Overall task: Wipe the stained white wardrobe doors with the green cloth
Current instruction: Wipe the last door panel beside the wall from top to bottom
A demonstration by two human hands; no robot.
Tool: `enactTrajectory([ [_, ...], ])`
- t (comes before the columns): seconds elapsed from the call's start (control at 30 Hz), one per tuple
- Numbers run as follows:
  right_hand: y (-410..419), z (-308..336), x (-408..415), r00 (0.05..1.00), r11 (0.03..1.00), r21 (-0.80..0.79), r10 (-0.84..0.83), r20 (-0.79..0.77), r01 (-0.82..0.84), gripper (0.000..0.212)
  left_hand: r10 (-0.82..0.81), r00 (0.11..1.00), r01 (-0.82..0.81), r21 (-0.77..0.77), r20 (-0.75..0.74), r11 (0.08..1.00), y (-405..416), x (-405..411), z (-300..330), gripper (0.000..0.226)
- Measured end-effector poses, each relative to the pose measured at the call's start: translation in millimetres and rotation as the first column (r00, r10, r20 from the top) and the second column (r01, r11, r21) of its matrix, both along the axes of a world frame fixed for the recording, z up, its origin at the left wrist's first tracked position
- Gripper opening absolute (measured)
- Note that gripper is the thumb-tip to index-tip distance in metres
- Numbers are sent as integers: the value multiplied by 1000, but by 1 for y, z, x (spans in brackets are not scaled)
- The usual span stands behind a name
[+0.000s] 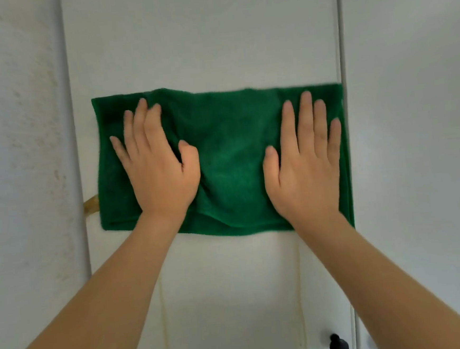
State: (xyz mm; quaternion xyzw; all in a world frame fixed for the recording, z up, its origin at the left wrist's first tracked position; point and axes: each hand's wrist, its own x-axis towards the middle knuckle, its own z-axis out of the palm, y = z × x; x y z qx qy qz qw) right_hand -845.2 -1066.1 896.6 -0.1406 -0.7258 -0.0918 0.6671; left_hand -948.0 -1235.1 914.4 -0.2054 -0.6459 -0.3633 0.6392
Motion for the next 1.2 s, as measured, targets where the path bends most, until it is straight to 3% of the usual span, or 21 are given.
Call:
enactTrajectory([
  [0.1,-4,-37,-1,999,1000,-17,-22,38,23,67,16,997,-19,-43,-70,999,0,-2,-37,37],
  [0.23,-14,-28,-5,999,998,-65,-18,47,21,70,100,994,-109,-331,-45,937,-22,-11,-57,61],
  [0.3,-24,-22,-9,999,995,-102,-4,40,8,71,160,986,-162,-382,-36,910,-37,-21,-39,67],
  [0.47,-33,-19,-16,1000,991,-133,6,-7,-7,69,195,980,-181,-255,31,950,-48,-31,1,67],
  [0.63,-34,-34,-17,1000,999,-52,17,9,-17,67,186,971,-172,-99,151,980,-39,-27,-60,65],
  [0.77,-41,-51,-20,999,999,-41,15,46,-13,68,232,955,-205,-154,183,966,-44,-25,-94,70],
  [0.93,-45,-60,-19,998,999,-49,9,64,-6,67,209,944,-176,-143,257,974,-43,-22,-30,77],
  [1.03,-47,-69,-20,997,999,-35,14,75,-11,66,190,950,-170,-101,246,980,-36,-18,-26,75],
  [1.2,-20,-53,-9,984,977,205,15,177,-52,67,200,962,-173,-147,188,974,-38,-20,-92,73],
])
